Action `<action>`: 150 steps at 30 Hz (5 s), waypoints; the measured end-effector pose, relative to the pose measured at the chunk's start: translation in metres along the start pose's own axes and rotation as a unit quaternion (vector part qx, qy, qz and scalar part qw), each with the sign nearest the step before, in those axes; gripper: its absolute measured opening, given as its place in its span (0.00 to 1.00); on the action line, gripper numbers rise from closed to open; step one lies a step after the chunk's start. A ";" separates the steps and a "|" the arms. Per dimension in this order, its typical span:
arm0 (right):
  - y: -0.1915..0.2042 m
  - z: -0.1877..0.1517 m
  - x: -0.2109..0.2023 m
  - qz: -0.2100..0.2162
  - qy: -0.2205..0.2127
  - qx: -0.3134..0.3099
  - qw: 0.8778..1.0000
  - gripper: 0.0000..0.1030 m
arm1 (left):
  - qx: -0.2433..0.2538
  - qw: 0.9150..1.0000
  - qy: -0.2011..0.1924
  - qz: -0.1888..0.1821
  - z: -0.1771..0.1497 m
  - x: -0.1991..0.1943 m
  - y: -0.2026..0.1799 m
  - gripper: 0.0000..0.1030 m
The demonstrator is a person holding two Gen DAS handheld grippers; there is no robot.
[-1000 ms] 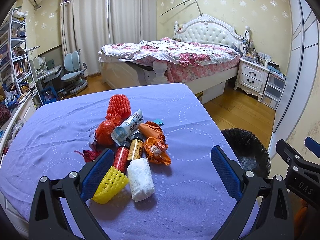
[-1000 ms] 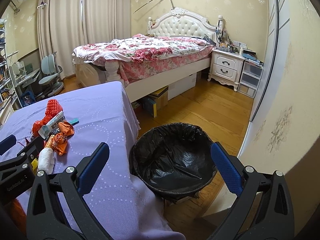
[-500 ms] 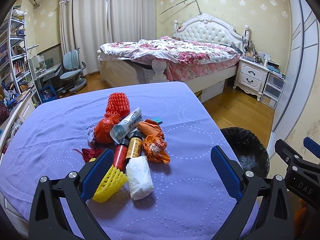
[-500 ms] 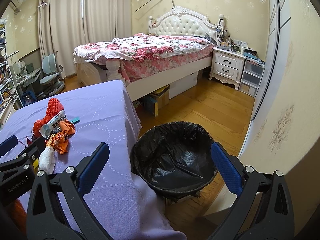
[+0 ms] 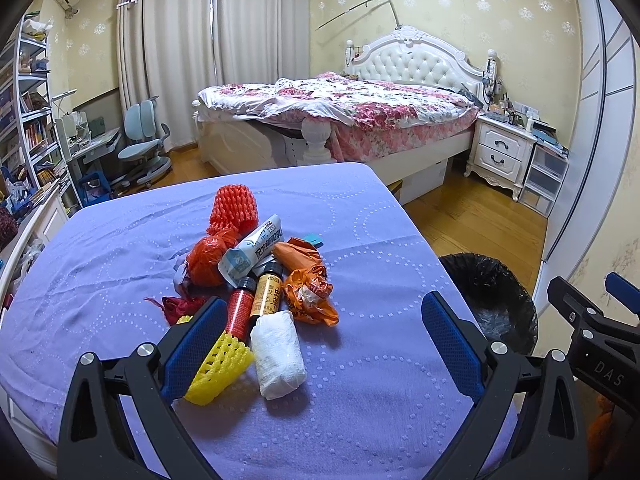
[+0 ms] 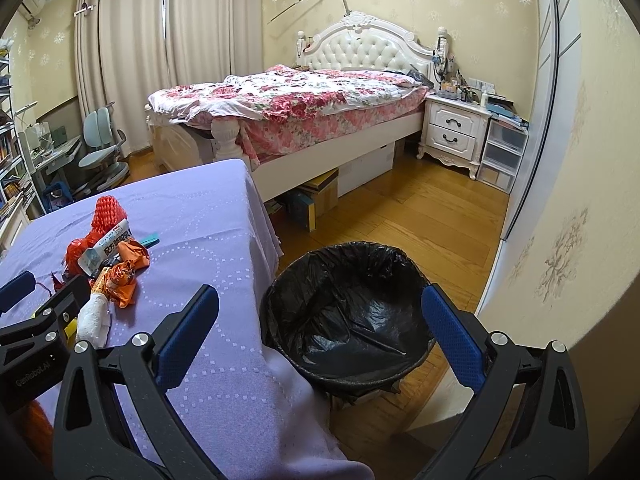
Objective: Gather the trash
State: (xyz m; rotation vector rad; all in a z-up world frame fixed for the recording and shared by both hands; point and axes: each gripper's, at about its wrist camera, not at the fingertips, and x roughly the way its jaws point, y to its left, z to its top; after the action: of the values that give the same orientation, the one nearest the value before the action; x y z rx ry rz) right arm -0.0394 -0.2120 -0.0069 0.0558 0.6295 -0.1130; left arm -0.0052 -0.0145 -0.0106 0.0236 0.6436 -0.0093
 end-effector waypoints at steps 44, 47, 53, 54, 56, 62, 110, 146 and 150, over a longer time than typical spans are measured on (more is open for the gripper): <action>0.084 -0.016 0.010 0.091 0.041 -0.079 0.992 0.76 | -0.005 0.997 0.064 0.038 -0.031 0.014 0.108 0.82; 0.083 -0.016 0.010 0.092 0.044 -0.077 0.992 0.76 | -0.004 0.997 0.069 0.035 -0.034 0.021 0.106 0.78; 0.087 -0.018 0.017 0.100 0.055 -0.077 0.990 0.76 | -0.003 0.997 0.080 0.003 -0.043 0.024 0.108 0.52; 0.088 -0.019 0.017 0.102 0.056 -0.078 0.990 0.76 | 0.000 0.997 0.078 0.003 -0.044 0.022 0.108 0.48; 0.092 -0.020 0.017 0.107 0.059 -0.081 0.989 0.76 | -0.002 0.997 0.073 -0.001 -0.045 0.019 0.111 0.45; 0.108 -0.022 0.014 0.130 0.062 -0.095 0.985 0.76 | -0.036 0.998 0.046 0.003 -0.040 0.000 0.130 0.42; 0.197 -0.047 0.024 0.240 0.116 -0.173 0.948 0.24 | -0.083 0.994 0.041 0.061 -0.056 -0.003 0.185 0.42; -0.026 0.016 0.056 0.070 0.016 -0.003 0.997 0.25 | 0.026 0.993 0.005 -0.113 0.035 0.046 -0.026 0.42; -0.041 0.017 0.070 0.061 0.021 0.011 0.998 0.25 | 0.044 0.992 0.016 -0.120 0.038 0.066 -0.055 0.42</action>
State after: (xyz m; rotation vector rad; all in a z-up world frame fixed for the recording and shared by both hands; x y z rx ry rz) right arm 0.0215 -0.2603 -0.0355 0.1192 0.6658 0.0000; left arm 0.0698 -0.0703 -0.0208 0.0314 0.6745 -0.2709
